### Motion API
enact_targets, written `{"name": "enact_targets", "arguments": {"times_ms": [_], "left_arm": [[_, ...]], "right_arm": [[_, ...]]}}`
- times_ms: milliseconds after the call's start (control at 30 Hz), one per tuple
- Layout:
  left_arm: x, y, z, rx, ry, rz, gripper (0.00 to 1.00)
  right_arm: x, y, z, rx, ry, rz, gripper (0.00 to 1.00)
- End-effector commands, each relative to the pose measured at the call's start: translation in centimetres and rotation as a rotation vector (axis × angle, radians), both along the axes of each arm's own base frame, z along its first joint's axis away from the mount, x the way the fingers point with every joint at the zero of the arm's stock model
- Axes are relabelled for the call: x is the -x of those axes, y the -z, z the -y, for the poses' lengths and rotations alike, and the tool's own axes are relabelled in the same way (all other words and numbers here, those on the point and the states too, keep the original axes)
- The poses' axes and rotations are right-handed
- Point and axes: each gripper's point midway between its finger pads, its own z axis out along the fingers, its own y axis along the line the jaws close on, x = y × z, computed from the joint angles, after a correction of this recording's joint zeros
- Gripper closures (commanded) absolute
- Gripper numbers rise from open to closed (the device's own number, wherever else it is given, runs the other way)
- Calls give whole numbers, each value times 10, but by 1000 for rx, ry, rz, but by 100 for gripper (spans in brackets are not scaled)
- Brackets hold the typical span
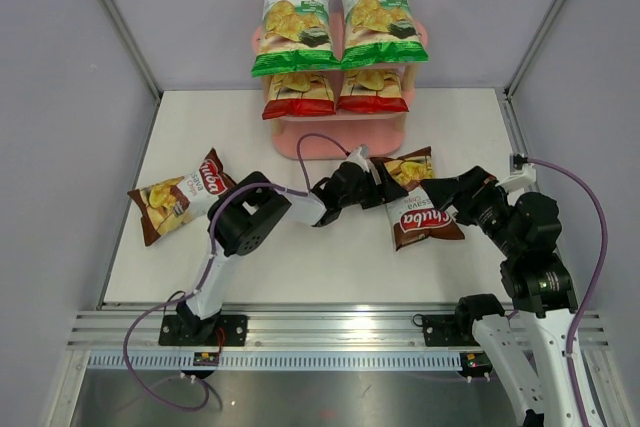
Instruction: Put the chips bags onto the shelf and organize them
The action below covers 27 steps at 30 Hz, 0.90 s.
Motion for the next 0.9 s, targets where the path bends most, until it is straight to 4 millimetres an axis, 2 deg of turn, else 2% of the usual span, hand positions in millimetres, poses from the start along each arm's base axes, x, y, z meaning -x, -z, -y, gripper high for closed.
{"name": "enact_targets", "arguments": {"times_ms": [0, 67, 100, 133, 167, 200, 267, 300, 333, 367, 400, 433, 467, 500, 533, 600, 700, 733, 800, 867], "left_arm": [[7, 19, 13, -10, -25, -19, 21], [10, 19, 16, -14, -52, -13, 36], [14, 18, 17, -9, -58, -8, 50], [14, 14, 15, -3, -72, -1, 57], [12, 8, 14, 18, -96, 11, 62], [17, 15, 6, 9, -106, 4, 67], [16, -7, 1, 80, -138, 35, 73], [24, 2, -12, 68, -150, 27, 77], [26, -2, -16, 85, -161, 34, 78], [25, -18, -22, 131, -187, 55, 79], [27, -20, -28, 143, -201, 56, 81], [35, -8, -41, 126, -214, 39, 83], [35, -24, -45, 175, -227, 60, 84], [42, -15, -56, 164, -234, 46, 86], [45, -17, -61, 179, -238, 41, 87], [48, -31, -71, 237, -251, 62, 89], [57, -37, -97, 295, -291, 58, 91], [62, -36, -110, 313, -311, 53, 93], [62, -47, -123, 348, -340, 65, 93], [65, -49, -137, 355, -367, 68, 94]], "right_arm": [[1, -14, -5, -15, -30, 51, 5], [5, -16, -3, -5, -26, 57, 5], [5, -17, -2, 1, -22, 58, 5], [6, -15, 0, 7, -15, 54, 5], [8, -17, 1, 16, -13, 61, 5], [8, -16, 1, 20, -9, 57, 5], [8, -13, 3, 23, -2, 52, 5], [8, -11, 3, 24, -2, 47, 5], [7, -9, 2, 21, -3, 43, 5], [6, -2, 1, 16, -5, 23, 5], [5, 2, 1, 14, -5, 13, 5], [4, 6, 0, 9, -8, 1, 5], [3, 16, -1, 0, -9, -25, 5], [2, 19, -2, -5, -13, -34, 5], [2, 23, -3, -11, -17, -43, 5], [2, 36, -6, -29, -25, -78, 5], [4, 54, -12, -55, -54, -114, 4], [5, 66, -14, -73, -60, -146, 2], [8, 77, -16, -88, -69, -183, 2], [11, 91, -20, -118, -82, -225, 2]]}}
